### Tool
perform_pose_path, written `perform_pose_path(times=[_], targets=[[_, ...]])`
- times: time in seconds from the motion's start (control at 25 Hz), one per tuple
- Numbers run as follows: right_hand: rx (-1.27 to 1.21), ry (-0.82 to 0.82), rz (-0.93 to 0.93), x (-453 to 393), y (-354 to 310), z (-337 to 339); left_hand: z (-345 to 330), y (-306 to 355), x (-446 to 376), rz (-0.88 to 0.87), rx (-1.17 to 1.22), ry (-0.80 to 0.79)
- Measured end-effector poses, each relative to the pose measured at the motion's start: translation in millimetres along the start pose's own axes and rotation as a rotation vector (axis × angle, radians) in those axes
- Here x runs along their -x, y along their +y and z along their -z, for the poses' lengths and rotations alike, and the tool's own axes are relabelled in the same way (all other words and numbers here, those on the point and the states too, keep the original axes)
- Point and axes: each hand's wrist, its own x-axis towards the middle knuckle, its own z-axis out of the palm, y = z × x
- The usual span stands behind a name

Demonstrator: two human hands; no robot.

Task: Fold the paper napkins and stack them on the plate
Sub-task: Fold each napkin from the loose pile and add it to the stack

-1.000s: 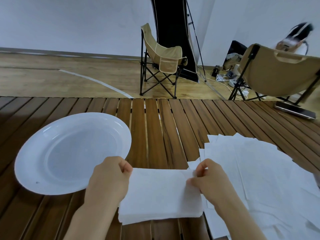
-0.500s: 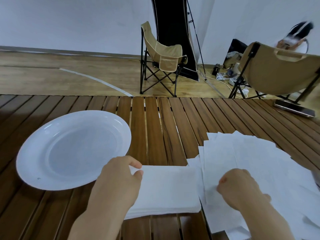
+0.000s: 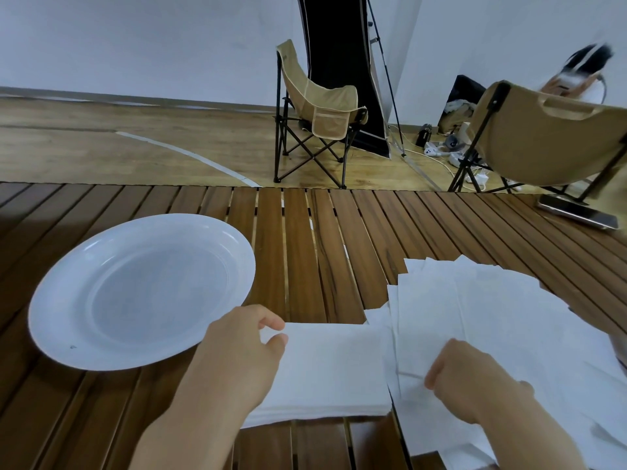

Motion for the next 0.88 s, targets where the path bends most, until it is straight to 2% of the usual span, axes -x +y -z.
perform_pose_path(times=[0.12, 0.2, 0.28, 0.36, 0.44, 0.52, 0.6, 0.72, 0.88], targets=[[0.048, -0.044, 0.049, 5, 1, 3, 0, 0, 1, 0.003, -0.007, -0.007], [0.017, 0.016, 0.105, 11, -2, 9, 1, 0, 2, 0.005, -0.003, -0.010], [-0.103, 0.167, 0.107, 14, -5, 13, 1, 1, 2, 0.008, 0.001, -0.014], [-0.269, 0.395, 0.133, 14, -9, 15, 2, 1, 2, 0.008, 0.005, -0.018], [-0.433, 0.619, 0.258, 14, -10, 18, 5, 3, 3, 0.003, 0.010, -0.035], [-0.589, 0.739, 0.419, 17, -13, 25, 7, 5, 4, -0.008, 0.017, -0.075], [-0.787, 0.728, 0.563, 23, -17, 31, 8, 9, 3, -0.039, 0.050, -0.119], [-1.150, 0.570, 0.718, 31, -19, 35, 10, 18, 3, -0.084, 0.216, -0.152], [-1.498, 0.258, 0.726, 32, -18, 37, 14, 23, -2, -0.207, 0.507, -0.141]])
